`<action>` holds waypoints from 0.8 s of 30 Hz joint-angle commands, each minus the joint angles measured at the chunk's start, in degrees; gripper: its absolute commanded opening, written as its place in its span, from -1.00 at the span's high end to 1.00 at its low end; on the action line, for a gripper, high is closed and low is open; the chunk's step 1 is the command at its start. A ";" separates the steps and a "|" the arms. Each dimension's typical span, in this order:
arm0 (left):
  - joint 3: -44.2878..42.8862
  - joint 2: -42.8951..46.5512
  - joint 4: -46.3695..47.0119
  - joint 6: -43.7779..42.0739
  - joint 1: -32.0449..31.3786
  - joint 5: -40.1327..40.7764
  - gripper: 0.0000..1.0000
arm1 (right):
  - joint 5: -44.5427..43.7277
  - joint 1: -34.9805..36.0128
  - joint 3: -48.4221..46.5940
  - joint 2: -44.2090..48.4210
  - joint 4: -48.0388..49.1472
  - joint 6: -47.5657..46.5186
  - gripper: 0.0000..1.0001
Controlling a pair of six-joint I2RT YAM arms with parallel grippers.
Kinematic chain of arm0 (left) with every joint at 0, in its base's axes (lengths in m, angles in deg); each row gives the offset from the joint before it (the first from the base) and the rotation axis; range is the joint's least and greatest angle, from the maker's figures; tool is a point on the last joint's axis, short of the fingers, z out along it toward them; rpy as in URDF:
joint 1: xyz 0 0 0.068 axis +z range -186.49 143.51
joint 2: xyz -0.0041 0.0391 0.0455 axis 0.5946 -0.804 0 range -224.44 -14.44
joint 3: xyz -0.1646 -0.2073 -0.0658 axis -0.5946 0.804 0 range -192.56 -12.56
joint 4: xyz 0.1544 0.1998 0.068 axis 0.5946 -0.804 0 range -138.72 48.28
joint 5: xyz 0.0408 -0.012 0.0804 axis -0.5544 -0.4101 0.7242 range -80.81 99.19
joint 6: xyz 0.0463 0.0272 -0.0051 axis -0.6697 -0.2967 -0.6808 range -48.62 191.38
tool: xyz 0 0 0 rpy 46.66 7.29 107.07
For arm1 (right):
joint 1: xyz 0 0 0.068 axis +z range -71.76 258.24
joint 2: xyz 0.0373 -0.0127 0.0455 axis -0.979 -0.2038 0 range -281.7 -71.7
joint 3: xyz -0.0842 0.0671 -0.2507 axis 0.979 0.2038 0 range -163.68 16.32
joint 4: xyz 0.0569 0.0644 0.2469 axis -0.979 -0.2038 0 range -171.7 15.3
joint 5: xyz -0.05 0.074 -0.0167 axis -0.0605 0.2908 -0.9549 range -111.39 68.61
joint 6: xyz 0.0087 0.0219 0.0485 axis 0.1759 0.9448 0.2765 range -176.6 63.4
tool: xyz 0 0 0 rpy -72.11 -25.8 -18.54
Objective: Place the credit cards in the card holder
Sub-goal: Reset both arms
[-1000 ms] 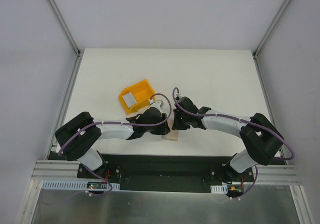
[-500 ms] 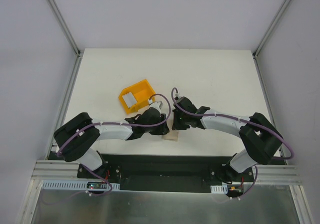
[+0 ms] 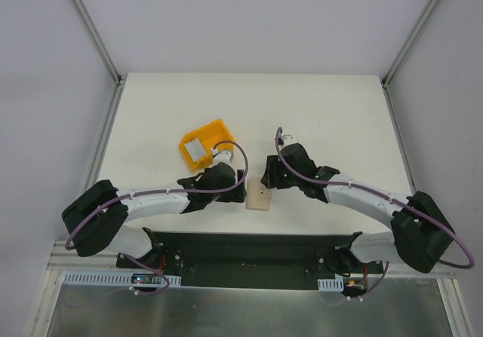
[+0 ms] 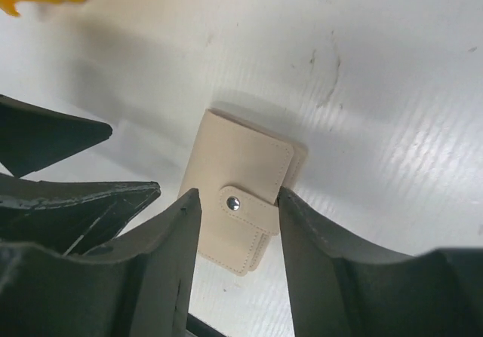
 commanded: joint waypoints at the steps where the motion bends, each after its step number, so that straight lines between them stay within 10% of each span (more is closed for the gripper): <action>1: 1.47 4.70 -2.97 -0.84 1.37 4.77 -0.67 | -4.88 -1.77 2.16 6.51 3.09 -3.19 -0.04; 4: 3.49 8.56 -3.14 -0.48 1.73 6.97 -0.97 | -7.52 -4.49 4.88 10.20 2.04 -2.84 -0.25; 12: 8.33 19.90 -7.96 -0.66 6.36 11.28 -0.98 | -14.02 -13.45 12.27 21.80 -2.00 -0.47 -0.74; 24: 11.68 34.41 -11.84 -3.12 26.08 1.17 -0.98 | -24.31 -37.09 14.82 27.88 -8.42 -3.53 -0.93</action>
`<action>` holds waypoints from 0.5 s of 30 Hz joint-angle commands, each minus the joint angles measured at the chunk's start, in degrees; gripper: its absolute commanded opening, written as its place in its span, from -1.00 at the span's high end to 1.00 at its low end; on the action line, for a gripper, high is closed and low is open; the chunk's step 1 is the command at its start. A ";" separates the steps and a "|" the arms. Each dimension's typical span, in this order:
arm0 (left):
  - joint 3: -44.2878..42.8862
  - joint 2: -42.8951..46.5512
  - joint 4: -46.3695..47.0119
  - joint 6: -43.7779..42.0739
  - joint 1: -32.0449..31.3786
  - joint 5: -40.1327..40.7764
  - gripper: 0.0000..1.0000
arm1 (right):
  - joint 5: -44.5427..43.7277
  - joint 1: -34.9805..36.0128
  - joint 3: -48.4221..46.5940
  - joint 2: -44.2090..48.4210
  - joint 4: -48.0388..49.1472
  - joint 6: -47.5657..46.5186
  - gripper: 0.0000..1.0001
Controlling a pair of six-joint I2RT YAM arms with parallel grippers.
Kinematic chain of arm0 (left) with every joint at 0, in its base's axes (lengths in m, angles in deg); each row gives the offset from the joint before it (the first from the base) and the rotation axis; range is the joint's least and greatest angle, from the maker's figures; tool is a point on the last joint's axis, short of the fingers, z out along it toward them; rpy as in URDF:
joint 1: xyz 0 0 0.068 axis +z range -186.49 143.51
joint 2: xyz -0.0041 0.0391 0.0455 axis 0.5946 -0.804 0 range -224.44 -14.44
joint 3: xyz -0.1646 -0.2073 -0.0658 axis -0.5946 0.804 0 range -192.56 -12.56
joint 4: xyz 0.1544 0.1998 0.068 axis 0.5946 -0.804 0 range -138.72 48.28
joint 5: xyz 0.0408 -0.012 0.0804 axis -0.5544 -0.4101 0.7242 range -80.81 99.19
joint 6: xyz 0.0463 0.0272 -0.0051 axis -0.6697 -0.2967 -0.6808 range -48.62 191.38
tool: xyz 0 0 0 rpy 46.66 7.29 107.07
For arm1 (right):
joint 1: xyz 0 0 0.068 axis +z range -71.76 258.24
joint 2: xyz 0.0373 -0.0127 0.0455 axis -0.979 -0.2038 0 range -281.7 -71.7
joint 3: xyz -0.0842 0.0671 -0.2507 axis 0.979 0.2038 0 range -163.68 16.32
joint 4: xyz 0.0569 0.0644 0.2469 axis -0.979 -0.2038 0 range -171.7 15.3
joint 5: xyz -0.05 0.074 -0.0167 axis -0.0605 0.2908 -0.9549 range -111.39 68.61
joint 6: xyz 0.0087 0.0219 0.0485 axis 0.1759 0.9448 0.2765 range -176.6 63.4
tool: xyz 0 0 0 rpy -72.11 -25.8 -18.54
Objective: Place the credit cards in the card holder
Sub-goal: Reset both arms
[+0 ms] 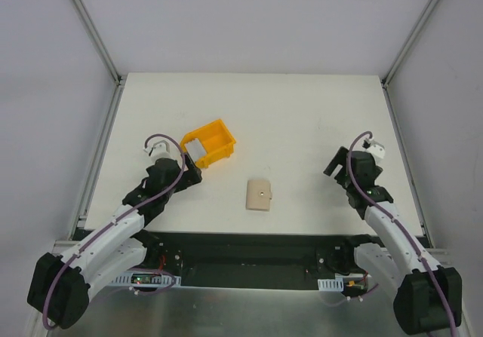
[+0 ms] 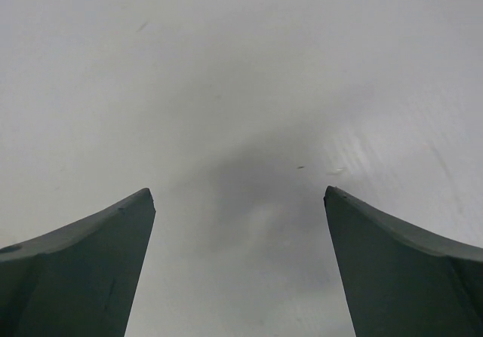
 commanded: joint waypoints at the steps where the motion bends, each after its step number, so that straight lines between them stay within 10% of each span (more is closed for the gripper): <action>1: -0.98 1.94 -2.66 -1.89 0.65 -2.63 -0.98 | -8.44 -6.57 0.24 -0.36 -2.02 -3.67 -0.93; 15: -3.09 3.26 -6.97 -3.21 0.57 1.32 -0.98 | -18.74 -10.35 11.75 -6.07 30.12 -19.85 -0.93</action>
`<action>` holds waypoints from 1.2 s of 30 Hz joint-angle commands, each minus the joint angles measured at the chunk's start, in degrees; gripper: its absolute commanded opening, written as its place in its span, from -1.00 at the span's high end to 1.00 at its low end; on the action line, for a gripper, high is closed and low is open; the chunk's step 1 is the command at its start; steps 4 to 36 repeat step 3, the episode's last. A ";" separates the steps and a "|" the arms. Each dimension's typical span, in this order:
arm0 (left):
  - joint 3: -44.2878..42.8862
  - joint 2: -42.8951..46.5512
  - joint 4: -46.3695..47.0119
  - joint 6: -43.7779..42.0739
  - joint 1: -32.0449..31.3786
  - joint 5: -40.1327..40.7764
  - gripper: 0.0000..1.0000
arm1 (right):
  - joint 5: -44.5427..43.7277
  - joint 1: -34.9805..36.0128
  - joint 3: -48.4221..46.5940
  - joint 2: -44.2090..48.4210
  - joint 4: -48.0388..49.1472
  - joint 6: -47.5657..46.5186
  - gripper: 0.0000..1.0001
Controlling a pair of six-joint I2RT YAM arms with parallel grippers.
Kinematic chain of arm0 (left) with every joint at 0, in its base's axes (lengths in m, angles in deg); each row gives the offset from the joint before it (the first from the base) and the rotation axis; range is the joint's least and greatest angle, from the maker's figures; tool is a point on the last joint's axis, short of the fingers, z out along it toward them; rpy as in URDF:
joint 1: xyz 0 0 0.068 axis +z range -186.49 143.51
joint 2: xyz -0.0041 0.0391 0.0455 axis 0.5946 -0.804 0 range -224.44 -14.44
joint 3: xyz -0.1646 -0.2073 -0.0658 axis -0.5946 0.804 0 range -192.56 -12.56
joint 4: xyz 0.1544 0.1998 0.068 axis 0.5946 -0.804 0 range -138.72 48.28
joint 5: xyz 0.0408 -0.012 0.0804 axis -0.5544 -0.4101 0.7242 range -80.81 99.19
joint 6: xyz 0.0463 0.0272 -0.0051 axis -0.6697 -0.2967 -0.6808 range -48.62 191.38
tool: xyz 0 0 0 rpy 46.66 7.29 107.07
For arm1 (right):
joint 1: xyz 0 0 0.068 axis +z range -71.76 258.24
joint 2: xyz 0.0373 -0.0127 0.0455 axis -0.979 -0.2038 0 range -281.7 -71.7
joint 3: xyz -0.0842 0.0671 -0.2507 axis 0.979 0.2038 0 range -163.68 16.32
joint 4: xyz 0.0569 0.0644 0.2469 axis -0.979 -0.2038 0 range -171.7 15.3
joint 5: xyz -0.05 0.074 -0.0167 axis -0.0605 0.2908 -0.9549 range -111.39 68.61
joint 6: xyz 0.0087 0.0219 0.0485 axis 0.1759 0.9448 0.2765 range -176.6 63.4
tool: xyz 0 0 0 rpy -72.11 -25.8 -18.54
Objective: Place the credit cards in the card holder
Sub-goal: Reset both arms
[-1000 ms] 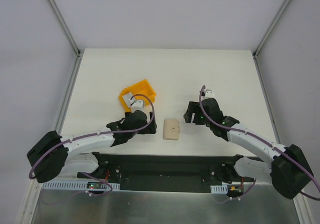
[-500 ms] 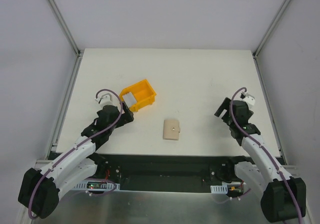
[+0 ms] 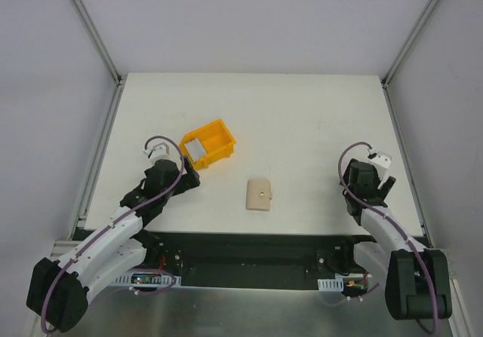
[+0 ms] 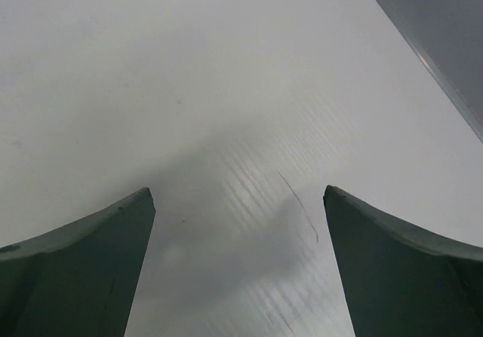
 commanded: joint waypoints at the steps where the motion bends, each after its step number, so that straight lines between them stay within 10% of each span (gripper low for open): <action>1: -2.57 0.42 -0.94 -2.01 0.31 1.89 -0.98 | -2.31 -1.13 0.93 -3.14 18.44 -7.39 -0.93; 36: -3.27 0.33 -1.03 -1.75 0.31 4.08 -0.98 | -0.12 -2.36 1.12 -5.51 24.33 -8.45 -0.93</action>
